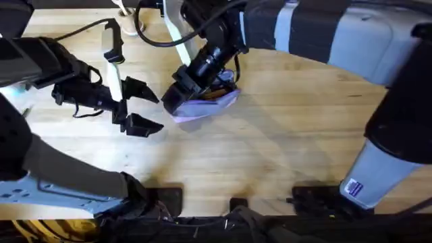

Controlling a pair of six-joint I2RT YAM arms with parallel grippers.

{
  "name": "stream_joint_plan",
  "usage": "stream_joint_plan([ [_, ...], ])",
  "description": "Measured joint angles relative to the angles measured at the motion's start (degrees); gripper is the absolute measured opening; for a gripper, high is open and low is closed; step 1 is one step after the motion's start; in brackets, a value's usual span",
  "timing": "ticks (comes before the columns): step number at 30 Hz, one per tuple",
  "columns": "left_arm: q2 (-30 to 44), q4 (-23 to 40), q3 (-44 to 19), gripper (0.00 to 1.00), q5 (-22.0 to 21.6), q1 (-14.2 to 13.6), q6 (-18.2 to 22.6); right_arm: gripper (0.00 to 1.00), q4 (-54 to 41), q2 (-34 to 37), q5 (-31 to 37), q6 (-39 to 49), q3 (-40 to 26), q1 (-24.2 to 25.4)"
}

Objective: Unzip the bag, pick up the pens from the table one at a time and place them inside, then zip the bag closed.

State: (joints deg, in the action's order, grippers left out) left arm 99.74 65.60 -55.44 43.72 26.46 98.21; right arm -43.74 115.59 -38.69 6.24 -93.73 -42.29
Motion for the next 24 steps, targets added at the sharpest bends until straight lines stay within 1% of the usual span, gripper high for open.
stream_joint_plan([
  [5,0.0,0.0,0.0,0.993,0.0,0.0,0.0,0.666,1.5,1.8,-0.1,0.0,0.0,-0.7],
  [7,0.0,0.0,0.0,0.993,0.0,0.0,0.0,0.644,1.8,2.2,-0.1,-0.1,0.0,-1.0],
  [14,0.0,0.0,0.0,0.993,0.0,0.0,0.0,0.493,2.0,2.4,0.4,-0.3,0.0,-1.2],
  [21,0.0,0.0,0.0,0.994,0.0,0.0,0.0,0.41,2.1,2.4,0.5,-0.6,0.0,-1.2],
  [23,0.0,0.0,0.0,0.994,0.0,0.0,0.0,0.348,2.1,2.4,0.7,-0.8,0.0,-1.2],
  [24,0.0,0.0,0.0,0.994,0.0,0.0,0.0,0.292,2.2,2.4,1.0,-1.0,0.0,-1.2],
])
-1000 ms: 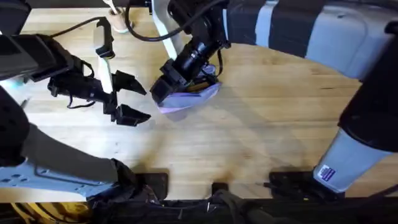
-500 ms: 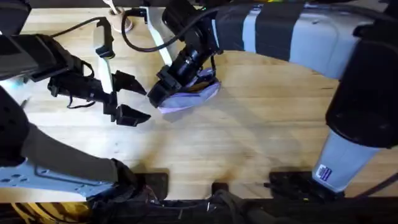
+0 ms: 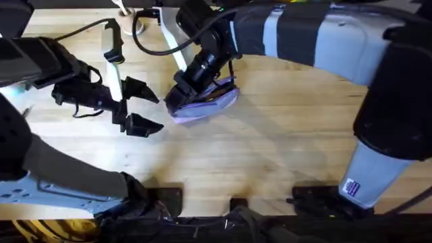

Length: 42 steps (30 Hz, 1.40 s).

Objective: Unzip the bag, pick up the pens from the table one at a time and place them inside, then zip the bag closed.

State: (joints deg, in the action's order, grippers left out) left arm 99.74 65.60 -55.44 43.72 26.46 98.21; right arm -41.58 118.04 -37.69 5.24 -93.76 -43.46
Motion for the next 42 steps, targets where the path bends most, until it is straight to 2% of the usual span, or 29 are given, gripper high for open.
stream_joint_plan([
  [11,0.0,0.0,0.0,0.993,0.0,0.0,0.0,0.094,0.0,0.0,0.4,-0.5,0.0,0.0],
  [26,0.0,0.0,0.0,0.993,0.0,0.0,0.0,0.066,-2.4,0.0,0.3,-0.9,-2.8,0.1],
  [37,0.0,0.0,0.0,0.993,0.1,0.0,0.0,0.036,-3.3,-0.9,-0.9,-1.0,-3.2,2.6],
  [42,0.0,0.5,0.0,0.993,2.2,0.0,0.0,0.029,-2.8,-1.3,-0.6,-1.7,-4.2,3.3],
])
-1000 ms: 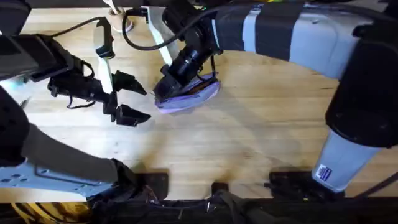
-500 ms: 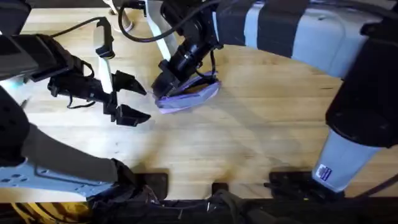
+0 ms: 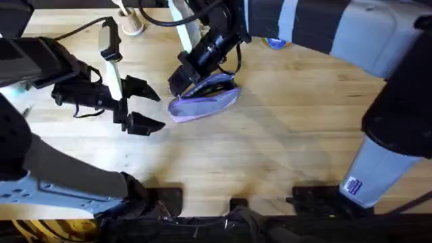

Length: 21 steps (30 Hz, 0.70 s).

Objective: Unzip the bag, pick up the pens from the table one at a time and place them inside, then zip the bag closed.

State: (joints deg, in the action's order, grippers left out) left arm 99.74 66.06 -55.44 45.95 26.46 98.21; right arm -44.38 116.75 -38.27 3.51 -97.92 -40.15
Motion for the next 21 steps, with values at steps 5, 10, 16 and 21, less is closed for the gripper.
stream_joint_plan([
  [5,0.0,-0.2,0.0,0.993,3.8,0.0,0.0,0.03,1.7,0.0,0.9,-0.8,-0.9,0.1],
  [10,0.0,-0.9,0.0,0.993,6.9,-0.5,0.0,0.03,2.4,0.0,1.4,-1.6,-1.6,0.1],
  [16,0.0,-1.6,0.0,0.993,8.9,-4.3,0.0,0.03,2.4,0.0,1.4,-1.8,-1.7,0.1],
  [21,0.0,-2.7,0.0,0.994,11.0,-7.2,0.0,0.03,2.4,0.0,1.4,-1.8,-1.7,0.1],
])
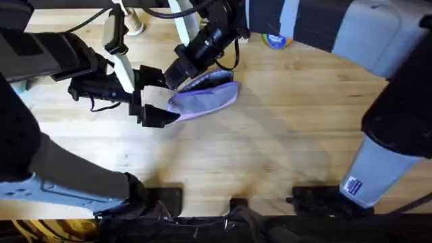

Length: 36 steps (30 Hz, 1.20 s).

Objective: Unzip the bag, pick up the pens from the table one at a time and place them inside, then zip the bag closed.

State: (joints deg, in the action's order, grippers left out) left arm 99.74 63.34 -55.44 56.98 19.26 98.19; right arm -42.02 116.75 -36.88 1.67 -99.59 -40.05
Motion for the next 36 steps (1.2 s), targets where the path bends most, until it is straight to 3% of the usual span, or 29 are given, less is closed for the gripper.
stream_joint_plan([
  [4,0.0,-0.4,0.0,0.949,1.9,-0.3,0.0,0.03,0.0,0.0,0.0,0.0,0.0,0.0],
  [5,0.0,-0.4,0.0,0.827,2.2,-0.3,0.0,0.03,0.0,0.0,0.0,0.0,0.0,0.0],
  [6,0.0,-0.3,0.0,0.366,2.4,-0.3,0.0,0.03,0.0,0.0,0.0,0.0,0.0,0.0],
  [8,0.0,-0.4,0.0,0.09,2.4,-0.4,0.1,0.03,0.1,0.0,0.0,0.0,0.0,0.0],
  [9,0.0,-0.5,0.0,0.058,2.4,-0.4,0.2,0.03,0.0,0.0,0.2,0.0,0.0,0.0],
  [17,0.0,-0.6,0.1,0.045,2.7,-0.4,0.1,0.03,-2.4,0.0,4.7,-1.4,-0.5,1.8],
  [24,0.0,-1.2,0.1,0.045,3.5,-0.4,0.1,0.03,-4.8,0.0,11.5,-6.4,-0.6,7.1],
  [36,0.0,-1.1,0.1,0.045,4.4,-1.1,0.2,0.03,-6.2,0.0,13.7,-10.9,-0.6,14.9],
])
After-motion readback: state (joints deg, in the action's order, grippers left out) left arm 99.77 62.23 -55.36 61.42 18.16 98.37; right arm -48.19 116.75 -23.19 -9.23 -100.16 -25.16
